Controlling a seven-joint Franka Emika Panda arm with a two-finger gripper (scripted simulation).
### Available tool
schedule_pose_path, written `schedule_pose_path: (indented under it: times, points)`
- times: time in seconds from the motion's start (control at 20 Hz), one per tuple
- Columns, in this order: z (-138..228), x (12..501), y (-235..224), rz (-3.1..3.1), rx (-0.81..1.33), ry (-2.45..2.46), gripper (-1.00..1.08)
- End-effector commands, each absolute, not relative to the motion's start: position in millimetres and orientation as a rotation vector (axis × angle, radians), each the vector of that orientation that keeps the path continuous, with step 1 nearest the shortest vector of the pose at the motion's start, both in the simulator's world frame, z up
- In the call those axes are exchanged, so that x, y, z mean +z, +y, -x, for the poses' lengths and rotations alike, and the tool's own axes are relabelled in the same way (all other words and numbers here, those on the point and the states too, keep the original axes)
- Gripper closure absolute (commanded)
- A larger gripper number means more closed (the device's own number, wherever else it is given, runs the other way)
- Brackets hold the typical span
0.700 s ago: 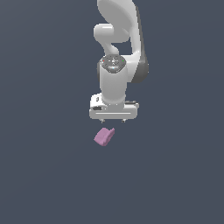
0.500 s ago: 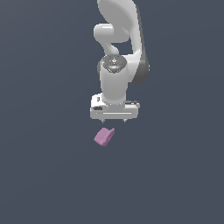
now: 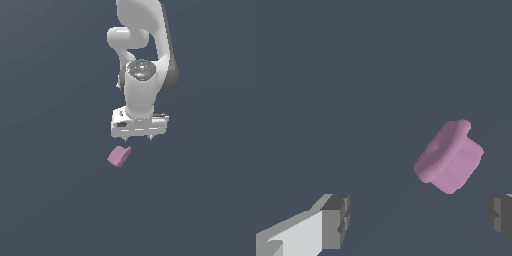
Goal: Pick up the object and move it to a goal position.
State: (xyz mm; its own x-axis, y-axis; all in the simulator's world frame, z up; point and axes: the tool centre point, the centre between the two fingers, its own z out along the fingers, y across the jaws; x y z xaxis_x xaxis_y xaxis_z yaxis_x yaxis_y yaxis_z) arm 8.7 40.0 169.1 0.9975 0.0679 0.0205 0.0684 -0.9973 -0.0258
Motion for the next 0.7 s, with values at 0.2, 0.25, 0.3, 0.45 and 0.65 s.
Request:
schedule_pose_path:
  times: [0.2, 0.25, 0.3, 0.45, 0.65]
  points:
    - [-10, 164, 36, 3.114, -0.028, -0.043, -0.92]
    - [-10, 162, 34, 3.115, -0.027, -0.024, -0.92]
    - [-11, 160, 33, 3.115, -0.026, -0.002, -0.92]
    - [-12, 154, 27, 3.114, -0.022, 0.080, -0.92]
    - [-14, 142, 17, 3.109, -0.016, 0.224, -0.92]
